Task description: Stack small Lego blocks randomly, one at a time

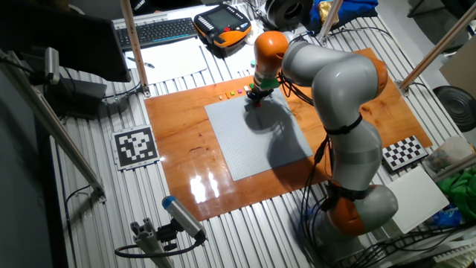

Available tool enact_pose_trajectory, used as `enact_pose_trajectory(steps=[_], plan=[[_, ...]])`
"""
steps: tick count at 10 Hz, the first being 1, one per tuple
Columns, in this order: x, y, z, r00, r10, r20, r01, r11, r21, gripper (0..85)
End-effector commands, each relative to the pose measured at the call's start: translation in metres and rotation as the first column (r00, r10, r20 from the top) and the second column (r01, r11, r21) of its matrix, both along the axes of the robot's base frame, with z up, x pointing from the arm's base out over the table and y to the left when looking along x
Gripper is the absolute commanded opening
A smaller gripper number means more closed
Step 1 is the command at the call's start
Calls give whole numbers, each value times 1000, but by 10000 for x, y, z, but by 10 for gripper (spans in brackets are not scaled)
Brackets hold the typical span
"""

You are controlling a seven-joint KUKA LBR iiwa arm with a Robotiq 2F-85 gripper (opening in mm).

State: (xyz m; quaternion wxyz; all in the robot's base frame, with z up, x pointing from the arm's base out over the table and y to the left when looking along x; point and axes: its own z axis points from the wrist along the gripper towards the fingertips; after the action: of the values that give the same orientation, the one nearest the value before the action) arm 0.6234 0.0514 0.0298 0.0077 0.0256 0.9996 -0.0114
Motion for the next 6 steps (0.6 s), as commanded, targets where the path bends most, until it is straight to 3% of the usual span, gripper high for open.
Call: enact_pose_trajectory(steps=[1, 4, 6], plan=[[-1, -16, 125, 1000, -17, 10, 17, 1000, 11, 0], [-74, -78, 386, 999, -49, 11, 49, 998, 29, 0], [-97, -138, 601, 999, -48, 11, 48, 999, 14, 0]])
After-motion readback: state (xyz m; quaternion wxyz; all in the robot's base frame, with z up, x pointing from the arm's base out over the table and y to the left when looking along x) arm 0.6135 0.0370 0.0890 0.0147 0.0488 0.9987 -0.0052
